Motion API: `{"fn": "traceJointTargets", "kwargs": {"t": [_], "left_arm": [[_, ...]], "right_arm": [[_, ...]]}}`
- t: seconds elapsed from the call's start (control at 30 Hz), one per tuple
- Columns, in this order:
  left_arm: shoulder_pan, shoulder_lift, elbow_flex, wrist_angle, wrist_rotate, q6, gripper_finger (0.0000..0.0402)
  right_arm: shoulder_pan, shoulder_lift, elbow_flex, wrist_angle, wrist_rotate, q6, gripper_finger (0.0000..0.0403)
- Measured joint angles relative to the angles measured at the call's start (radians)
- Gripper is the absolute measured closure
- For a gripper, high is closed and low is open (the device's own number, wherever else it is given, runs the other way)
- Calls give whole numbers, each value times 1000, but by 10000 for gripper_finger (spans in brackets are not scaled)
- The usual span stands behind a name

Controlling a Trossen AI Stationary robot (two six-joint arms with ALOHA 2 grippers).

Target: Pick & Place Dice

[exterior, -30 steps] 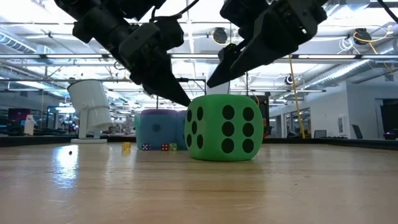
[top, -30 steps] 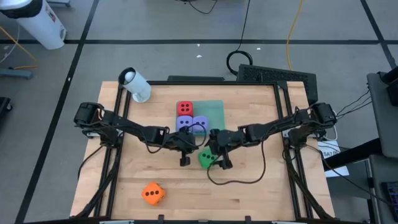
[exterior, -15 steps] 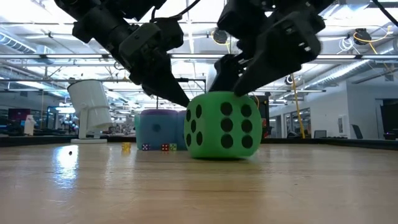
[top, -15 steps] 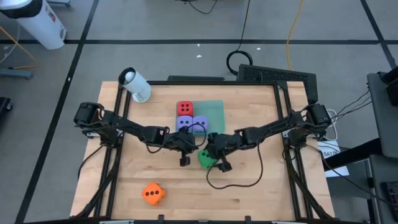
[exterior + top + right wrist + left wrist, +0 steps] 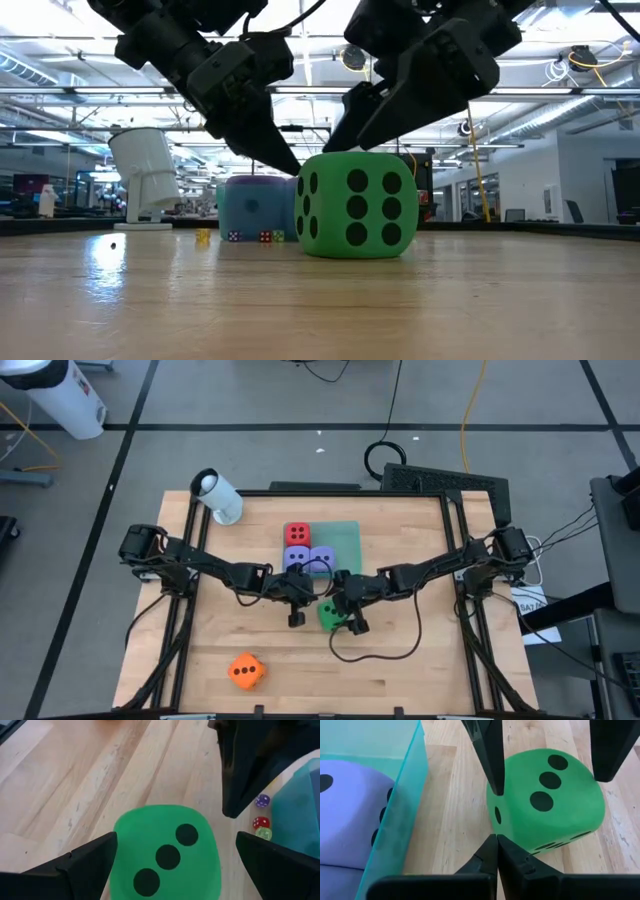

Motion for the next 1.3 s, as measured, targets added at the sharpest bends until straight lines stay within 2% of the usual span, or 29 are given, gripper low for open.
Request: {"fn": "traceJointTargets", "kwargs": {"t": [0.17,0.3,0.53,0.73,0.97,1.13,1.3], "left_arm": [[0,0,0,-4,0,-4,382],[0,3,0,-5,0,-4,393],[0,3,-1,5,-1,-6,386],[0,12,-1,16,0,-22,396],[-4,11,-1,31,0,-14,387],[-4,26,-1,36,0,-8,398],[-2,55,-2,58,6,-7,387]], "right_arm": [[19,0,0,-7,1,22,3],[39,-8,3,36,2,36,3],[56,4,11,-28,8,-4,3],[59,5,11,-41,103,-12,3],[51,8,11,-39,105,-12,3],[42,70,10,-32,67,13,3],[30,150,10,-33,53,45,3]]}}
